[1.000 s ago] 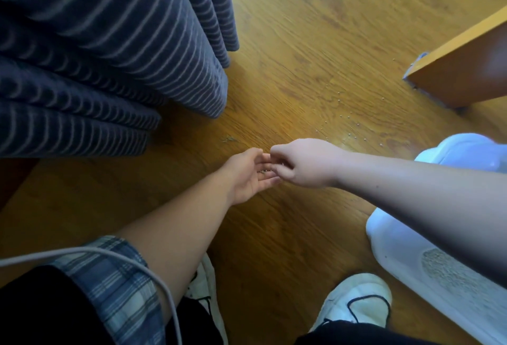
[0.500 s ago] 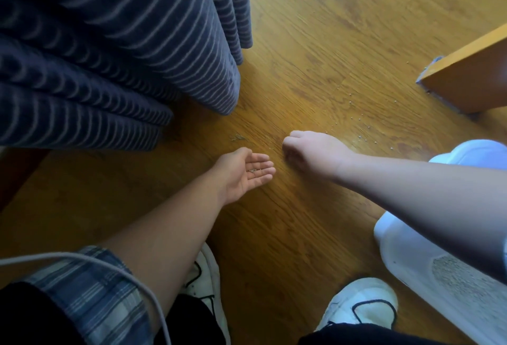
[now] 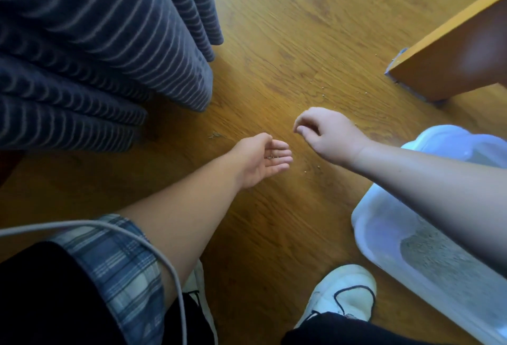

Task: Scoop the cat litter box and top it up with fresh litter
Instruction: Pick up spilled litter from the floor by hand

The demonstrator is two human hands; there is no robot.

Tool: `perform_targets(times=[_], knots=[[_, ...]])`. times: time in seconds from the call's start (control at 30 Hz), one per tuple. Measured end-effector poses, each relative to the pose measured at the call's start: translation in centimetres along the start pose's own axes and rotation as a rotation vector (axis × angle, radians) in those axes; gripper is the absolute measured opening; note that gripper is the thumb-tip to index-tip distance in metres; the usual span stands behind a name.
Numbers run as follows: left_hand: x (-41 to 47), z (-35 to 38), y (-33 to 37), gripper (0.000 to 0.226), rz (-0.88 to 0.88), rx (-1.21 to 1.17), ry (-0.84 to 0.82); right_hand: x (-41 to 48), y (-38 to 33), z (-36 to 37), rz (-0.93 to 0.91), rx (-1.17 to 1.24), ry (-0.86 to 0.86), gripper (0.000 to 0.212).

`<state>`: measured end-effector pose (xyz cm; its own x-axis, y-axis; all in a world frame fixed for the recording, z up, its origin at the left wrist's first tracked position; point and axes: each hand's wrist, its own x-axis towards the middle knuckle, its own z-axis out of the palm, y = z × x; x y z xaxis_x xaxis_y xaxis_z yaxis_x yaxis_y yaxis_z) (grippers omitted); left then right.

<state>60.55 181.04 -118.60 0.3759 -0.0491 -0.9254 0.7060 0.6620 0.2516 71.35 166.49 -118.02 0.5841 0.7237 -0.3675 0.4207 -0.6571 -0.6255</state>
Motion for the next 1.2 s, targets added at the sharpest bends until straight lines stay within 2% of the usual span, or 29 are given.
perform_targets(times=[0.07, 0.17, 0.23, 0.37, 0.43, 0.57, 0.77, 0.93, 1.13, 1.2], knots=[[0.3, 0.8, -0.1, 0.038, 0.012, 0.033, 0.022, -0.7, 1.6, -1.0, 0.126, -0.109, -0.033, 0.011], [0.9, 1.5, -0.3, 0.033, 0.039, 0.083, 0.082, -2.2, 2.4, -1.1, 0.232, -0.357, -0.278, 0.007], [1.3, 1.6, -0.5, 0.031, 0.048, 0.124, 0.107, -3.0, 2.0, -0.6, 0.245, -0.5, -0.387, 0.017], [1.4, 1.6, -0.7, 0.033, 0.02, 0.165, 0.115, -3.3, 0.8, 0.4, 0.248, -0.694, -0.442, 0.037], [1.4, 1.3, -0.6, 0.033, 0.012, 0.16, 0.118, -3.1, 0.6, 0.7, 0.264, -0.712, -0.459, 0.035], [1.2, 1.1, -0.4, 0.033, 0.025, 0.138, 0.112, -3.0, 0.8, 1.5, 0.229, -0.708, -0.421, 0.017], [0.7, 0.5, -0.7, 0.033, 0.012, 0.13, 0.074, -2.6, 1.1, 2.1, 0.173, -0.741, -0.395, 0.029], [0.3, 0.3, -1.4, 0.032, -0.038, 0.161, 0.027, -2.8, 1.7, 2.2, 0.175, -0.699, -0.397, 0.015], [0.5, 0.2, -1.8, 0.032, -0.046, 0.16, 0.014, -3.5, 2.6, 2.4, 0.199, -0.58, -0.265, 0.011], [0.6, 0.1, -1.9, 0.032, -0.046, 0.163, 0.011, -3.5, 3.1, 2.1, 0.247, -0.508, -0.262, 0.016]])
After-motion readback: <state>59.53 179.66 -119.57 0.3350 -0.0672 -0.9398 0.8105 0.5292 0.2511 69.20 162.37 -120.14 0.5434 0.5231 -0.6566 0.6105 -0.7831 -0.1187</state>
